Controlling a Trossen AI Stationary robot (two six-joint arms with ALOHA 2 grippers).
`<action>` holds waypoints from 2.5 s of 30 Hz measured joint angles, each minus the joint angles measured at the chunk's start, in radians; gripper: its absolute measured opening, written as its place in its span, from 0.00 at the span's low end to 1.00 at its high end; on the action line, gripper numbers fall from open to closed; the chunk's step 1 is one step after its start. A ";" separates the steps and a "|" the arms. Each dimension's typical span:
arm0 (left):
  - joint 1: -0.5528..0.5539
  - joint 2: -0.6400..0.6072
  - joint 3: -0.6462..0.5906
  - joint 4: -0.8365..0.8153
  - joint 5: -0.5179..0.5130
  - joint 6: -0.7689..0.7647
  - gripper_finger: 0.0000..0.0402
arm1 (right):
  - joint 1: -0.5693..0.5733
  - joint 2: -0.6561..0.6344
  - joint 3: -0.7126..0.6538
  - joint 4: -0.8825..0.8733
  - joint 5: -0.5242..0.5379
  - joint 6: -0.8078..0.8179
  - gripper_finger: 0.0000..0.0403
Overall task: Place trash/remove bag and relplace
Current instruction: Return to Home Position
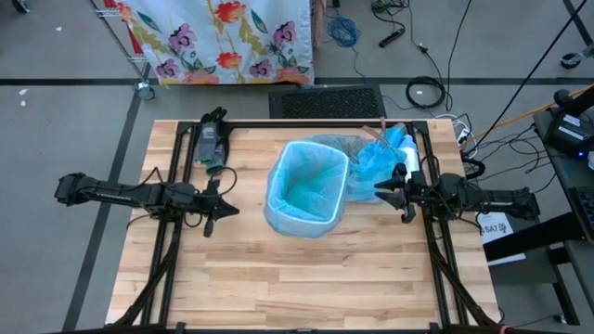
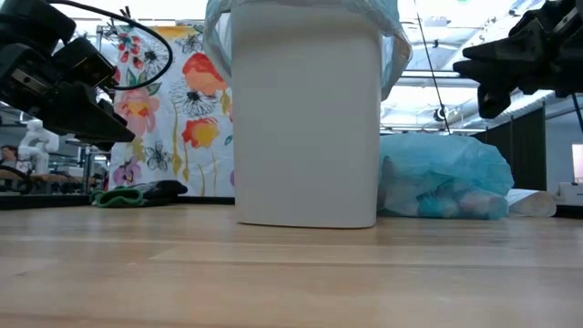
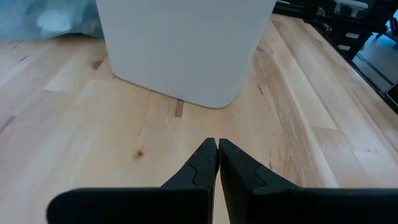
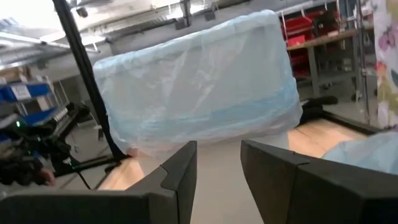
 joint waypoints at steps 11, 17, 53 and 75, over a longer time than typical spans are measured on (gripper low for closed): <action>0.000 0.000 0.000 0.000 -0.001 0.000 0.05 | 0.000 0.001 0.000 -0.090 0.008 -0.042 0.29; 0.000 0.000 0.000 0.000 -0.002 0.001 0.05 | 0.000 0.001 0.000 -0.097 0.008 -0.040 0.29; 0.000 0.000 0.000 0.000 -0.004 0.001 0.05 | 0.000 0.001 0.001 -0.097 0.008 -0.040 0.29; 0.000 0.000 0.000 0.000 -0.004 0.001 0.05 | 0.001 0.001 0.001 -0.097 0.008 -0.040 0.29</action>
